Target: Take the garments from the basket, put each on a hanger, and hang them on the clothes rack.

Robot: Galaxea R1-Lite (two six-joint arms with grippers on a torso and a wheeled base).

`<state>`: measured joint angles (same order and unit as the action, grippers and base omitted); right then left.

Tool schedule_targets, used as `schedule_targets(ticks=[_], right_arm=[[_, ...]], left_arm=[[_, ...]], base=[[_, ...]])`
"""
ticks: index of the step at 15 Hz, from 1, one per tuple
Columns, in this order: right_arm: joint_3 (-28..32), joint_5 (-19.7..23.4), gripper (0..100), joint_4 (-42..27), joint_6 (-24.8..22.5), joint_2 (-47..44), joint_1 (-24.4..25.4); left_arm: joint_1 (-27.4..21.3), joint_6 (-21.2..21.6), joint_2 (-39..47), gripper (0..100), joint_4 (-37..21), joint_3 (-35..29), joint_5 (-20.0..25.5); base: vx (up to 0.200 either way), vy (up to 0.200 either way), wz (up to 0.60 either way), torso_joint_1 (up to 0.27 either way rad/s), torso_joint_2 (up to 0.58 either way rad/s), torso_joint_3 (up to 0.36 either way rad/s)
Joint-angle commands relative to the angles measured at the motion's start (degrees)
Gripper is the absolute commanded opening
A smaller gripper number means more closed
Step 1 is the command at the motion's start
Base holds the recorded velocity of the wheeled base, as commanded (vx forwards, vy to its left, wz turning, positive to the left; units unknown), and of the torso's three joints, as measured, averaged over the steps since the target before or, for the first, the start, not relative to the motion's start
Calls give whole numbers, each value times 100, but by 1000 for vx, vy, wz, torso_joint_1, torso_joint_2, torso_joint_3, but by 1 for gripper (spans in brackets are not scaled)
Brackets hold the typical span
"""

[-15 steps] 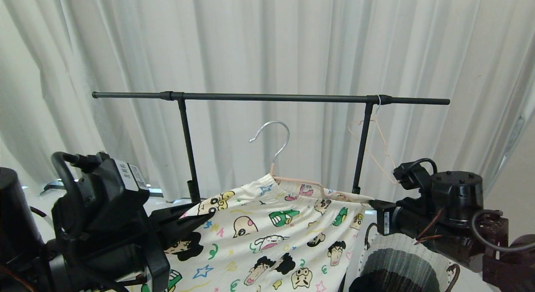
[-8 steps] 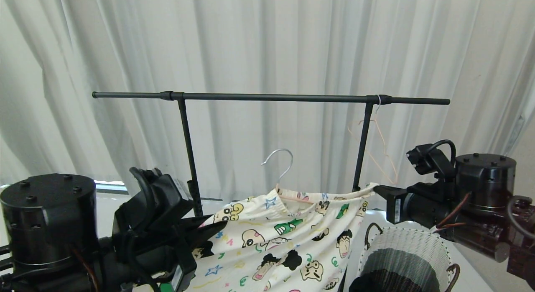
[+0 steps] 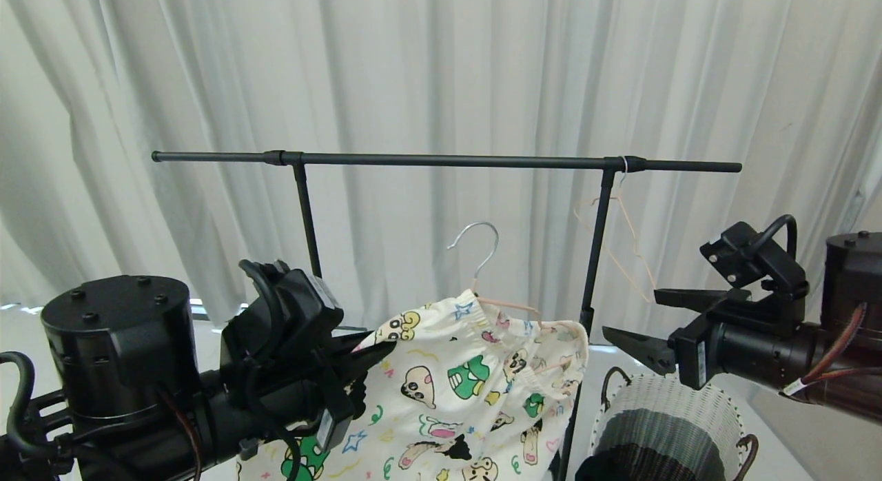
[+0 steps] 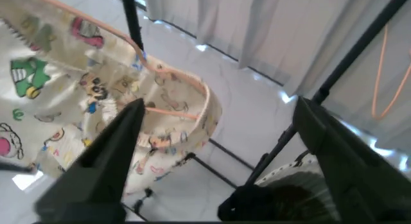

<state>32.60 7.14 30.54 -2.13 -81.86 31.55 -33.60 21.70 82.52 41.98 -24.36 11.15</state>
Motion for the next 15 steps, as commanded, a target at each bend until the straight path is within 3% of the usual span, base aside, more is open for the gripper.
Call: schedule_targets(ticks=[1, 5, 8, 12, 15], right_arm=[[106, 261, 100, -215, -402, 153, 9], [643, 1114, 100, -1410, -1729, 65, 18], [906, 1465, 100, -2131, -2564, -120, 106], [1732, 1747, 100, -3344, -2933, -612, 493], [2163, 1773, 100, -3528, -2986, -1095, 739]], left_arm=[[-165, 1, -60, 0, 3, 27, 1], [-578, 1, -394, 0, 3, 221, 10], [-789, 45, -667, 0, 3, 528, 18], [-868, 124, -684, 0, 3, 572, 18], [-921, 493, -702, 0, 3, 581, 18]], base=[[0, 0, 0, 0, 0, 0], [0, 0, 0, 0, 0, 0], [0, 0, 0, 0, 0, 0], [0, 0, 0, 0, 0, 0], [0, 0, 0, 0, 0, 0]])
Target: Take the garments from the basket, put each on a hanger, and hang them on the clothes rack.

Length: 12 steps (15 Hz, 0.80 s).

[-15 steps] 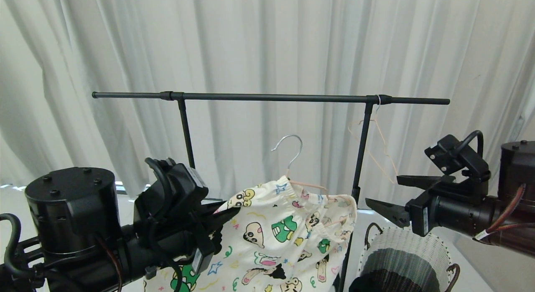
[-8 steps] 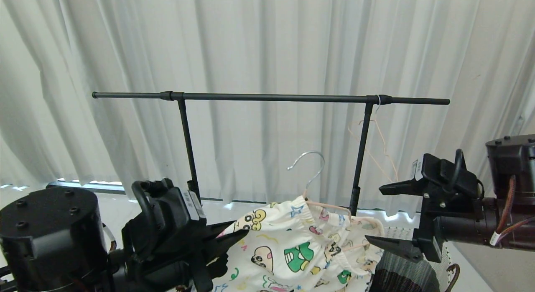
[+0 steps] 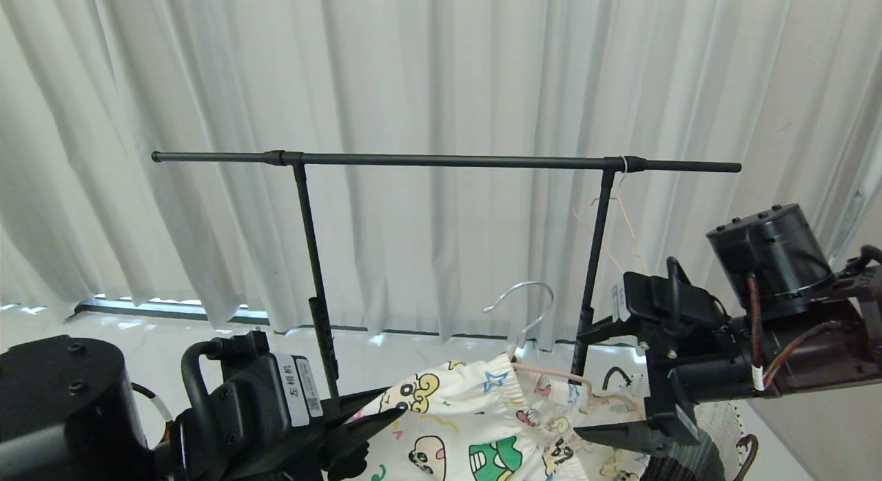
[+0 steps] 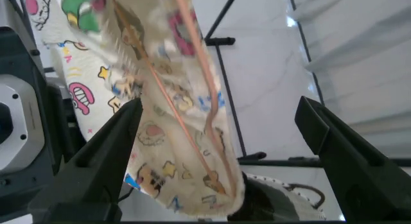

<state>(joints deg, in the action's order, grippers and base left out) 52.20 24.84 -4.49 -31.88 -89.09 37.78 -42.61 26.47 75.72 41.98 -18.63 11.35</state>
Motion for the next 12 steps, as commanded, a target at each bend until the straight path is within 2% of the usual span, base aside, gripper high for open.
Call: schedule_targets(ticks=[1, 6, 8, 12], right_arm=[[291, -32, 100, -79, -11, -495, 124], [308, -103, 100, -105, -3, -724, 204], [282, -340, 100, -105, 15, -768, 107], [308, -349, 100, -70, 24, -847, 89]], left_arm=[[-37, 25, -22, 0, 3, -1, -1], [-46, 17, -22, 0, 3, -9, -1], [-46, 17, -31, 0, 3, -18, -1], [-55, 17, -22, 0, 3, -36, -1]], base=[[0, 0, 0, 0, 0, 0], [0, 0, 0, 0, 0, 0], [0, 0, 0, 0, 0, 0], [0, 0, 0, 0, 0, 0]])
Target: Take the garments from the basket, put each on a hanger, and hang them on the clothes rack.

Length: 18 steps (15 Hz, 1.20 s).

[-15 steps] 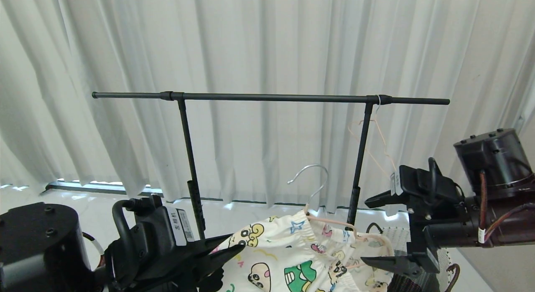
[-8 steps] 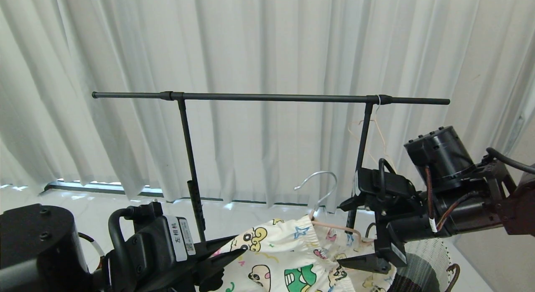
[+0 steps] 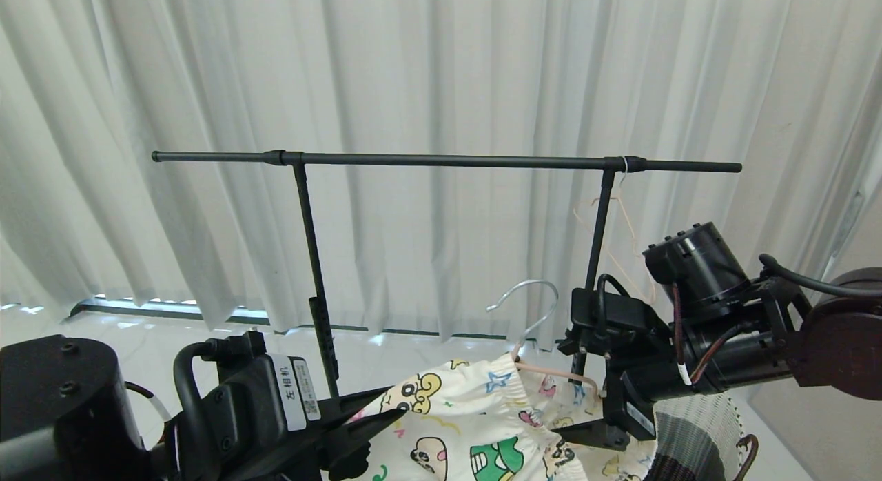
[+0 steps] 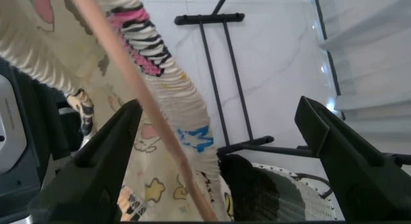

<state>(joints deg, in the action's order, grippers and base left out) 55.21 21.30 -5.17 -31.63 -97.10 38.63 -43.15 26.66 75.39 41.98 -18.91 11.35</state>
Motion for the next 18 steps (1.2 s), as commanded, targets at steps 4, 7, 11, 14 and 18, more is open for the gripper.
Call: schedule_targets(ticks=[4, 7, 11, 14, 18], right_arm=[[-2, 6, 0, -2, -18, -37, 30], [16, 15, 0, 69, -9, -11, 39], [7, 59, 0, 174, -18, 174, 39], [-54, 138, 0, 561, -124, 332, 39], [-169, 191, 0, 1369, -405, 473, -5]], left_arm=[[0, -3, 29, 0, 3, -43, -1], [-18, -3, 29, 0, 3, -34, -1], [-35, 41, 73, 0, 3, -16, -1], [-35, 41, 125, 100, 3, -8, -1], [35, 23, 152, 100, 3, -8, -19]], base=[[0, 0, 0, 0, 0, 0], [0, 0, 0, 0, 0, 0], [0, 0, 0, 0, 0, 0], [0, 0, 0, 0, 0, 0], [0, 0, 0, 0, 0, 0]])
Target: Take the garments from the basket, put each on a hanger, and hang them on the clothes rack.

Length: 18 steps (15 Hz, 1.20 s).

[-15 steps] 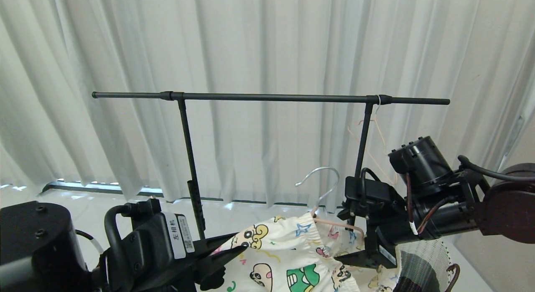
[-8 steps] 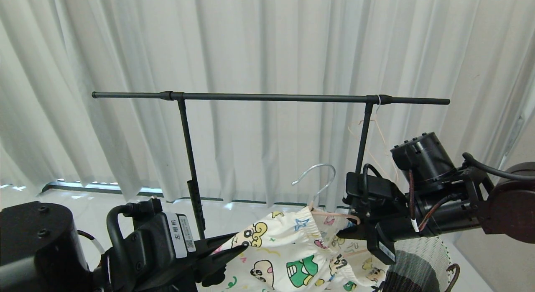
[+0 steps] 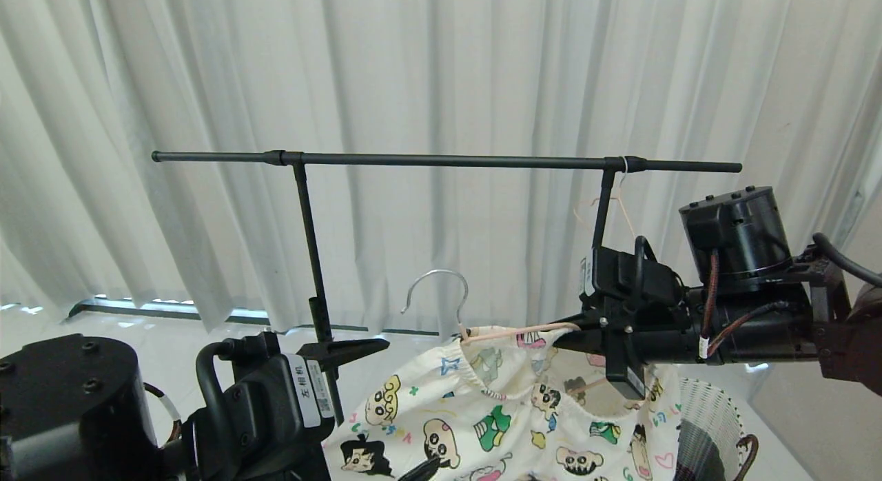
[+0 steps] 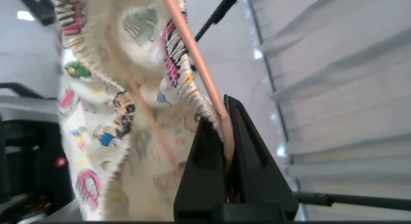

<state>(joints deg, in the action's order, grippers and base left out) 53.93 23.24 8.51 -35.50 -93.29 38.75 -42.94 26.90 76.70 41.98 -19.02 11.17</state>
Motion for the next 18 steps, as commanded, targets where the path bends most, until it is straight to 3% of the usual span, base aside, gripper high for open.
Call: schedule_targets(ticks=[1, 3, 4, 7, 11, 14, 18], right_arm=[[-120, -12, 0, 186, -18, 136, -35], [-252, -21, 0, 494, -45, 215, -149], [-357, -30, 0, 652, -54, 303, -351], [-471, -12, 0, 652, -54, 523, -817], [-533, 14, 0, 652, -36, 655, -1010], [-542, 173, 0, 652, -18, 751, -975], [-542, 199, 0, 652, 8, 910, -931]], left_arm=[[101, -27, 20, 100, 3, 3, 0], [295, -36, 3, 100, 3, 12, -9], [628, -36, -6, 100, 3, 118, -18], [1420, -45, -41, 100, 12, 583, -18], [1938, -150, 143, 100, 3, 926, -9], [2035, -186, 679, 100, 3, 891, 8], [2193, -344, 1356, 100, 3, 293, 43]], base=[[0, 0, 0, 0, 0, 0], [0, 0, 0, 0, 0, 0], [0, 0, 0, 0, 0, 0], [0, 0, 0, 0, 0, 0], [0, 0, 0, 0, 0, 0], [0, 0, 0, 0, 0, 0], [0, 0, 0, 0, 0, 0]])
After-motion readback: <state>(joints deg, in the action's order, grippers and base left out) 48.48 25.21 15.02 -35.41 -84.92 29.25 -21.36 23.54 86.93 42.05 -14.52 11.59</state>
